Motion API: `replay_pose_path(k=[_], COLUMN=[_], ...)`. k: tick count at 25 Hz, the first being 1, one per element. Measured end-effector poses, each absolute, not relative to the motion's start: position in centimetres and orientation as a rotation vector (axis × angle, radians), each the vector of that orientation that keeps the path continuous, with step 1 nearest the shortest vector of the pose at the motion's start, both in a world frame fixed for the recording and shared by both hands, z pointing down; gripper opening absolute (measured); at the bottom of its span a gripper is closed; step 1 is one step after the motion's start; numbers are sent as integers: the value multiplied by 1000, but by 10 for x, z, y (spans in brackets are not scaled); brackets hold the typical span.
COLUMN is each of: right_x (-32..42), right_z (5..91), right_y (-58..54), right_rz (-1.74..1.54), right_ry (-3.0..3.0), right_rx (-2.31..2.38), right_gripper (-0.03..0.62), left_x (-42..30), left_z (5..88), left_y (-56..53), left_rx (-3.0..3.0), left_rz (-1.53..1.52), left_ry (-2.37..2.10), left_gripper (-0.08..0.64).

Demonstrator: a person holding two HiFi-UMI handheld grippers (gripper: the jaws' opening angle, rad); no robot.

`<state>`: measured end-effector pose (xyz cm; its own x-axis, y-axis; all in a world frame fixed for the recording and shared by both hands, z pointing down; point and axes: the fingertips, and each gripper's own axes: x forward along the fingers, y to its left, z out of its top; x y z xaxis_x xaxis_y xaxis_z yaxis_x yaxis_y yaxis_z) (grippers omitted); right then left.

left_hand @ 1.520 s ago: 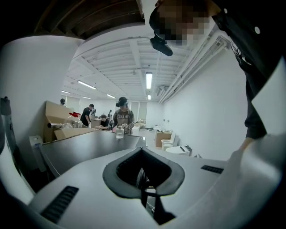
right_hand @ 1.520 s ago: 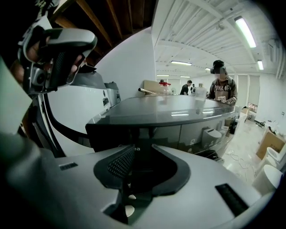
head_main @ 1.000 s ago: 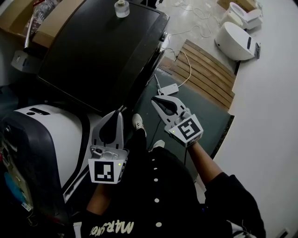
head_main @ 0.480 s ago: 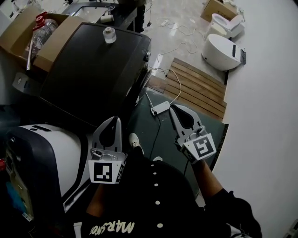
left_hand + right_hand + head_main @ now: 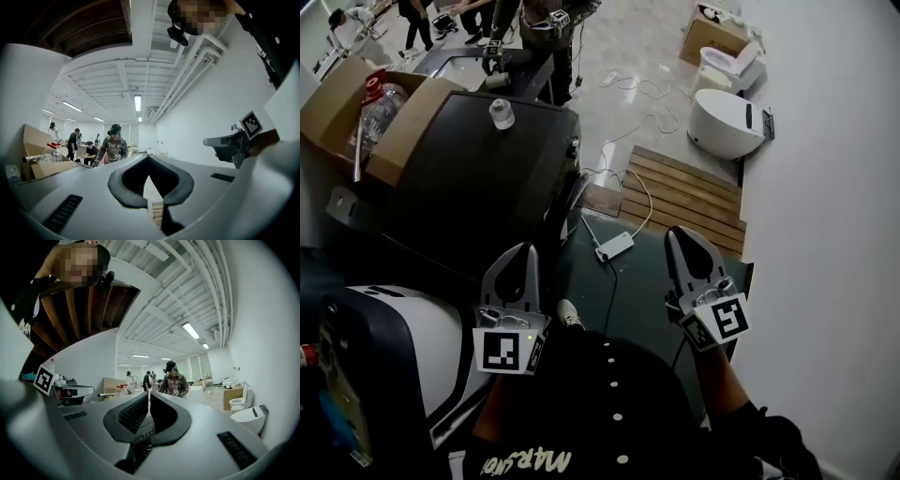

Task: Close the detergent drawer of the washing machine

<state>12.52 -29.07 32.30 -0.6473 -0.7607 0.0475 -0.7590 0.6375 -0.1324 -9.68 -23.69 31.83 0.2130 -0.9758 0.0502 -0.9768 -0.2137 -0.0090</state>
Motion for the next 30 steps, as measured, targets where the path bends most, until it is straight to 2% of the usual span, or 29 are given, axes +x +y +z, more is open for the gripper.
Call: replay_pose_path(k=[16, 30], right_x=[205, 193], right_z=[290, 288], right_y=[-302, -298], right_rz=[-110, -33], right_ry=[2591, 2654], right_rx=[-1630, -1540], right_gripper=[38, 38], left_x=[-105, -92], left_z=[286, 281], left_y=[-249, -251], left_rx=[2499, 2534], left_rz=[104, 77], left_ry=[-1991, -1974], left_gripper=[6, 6])
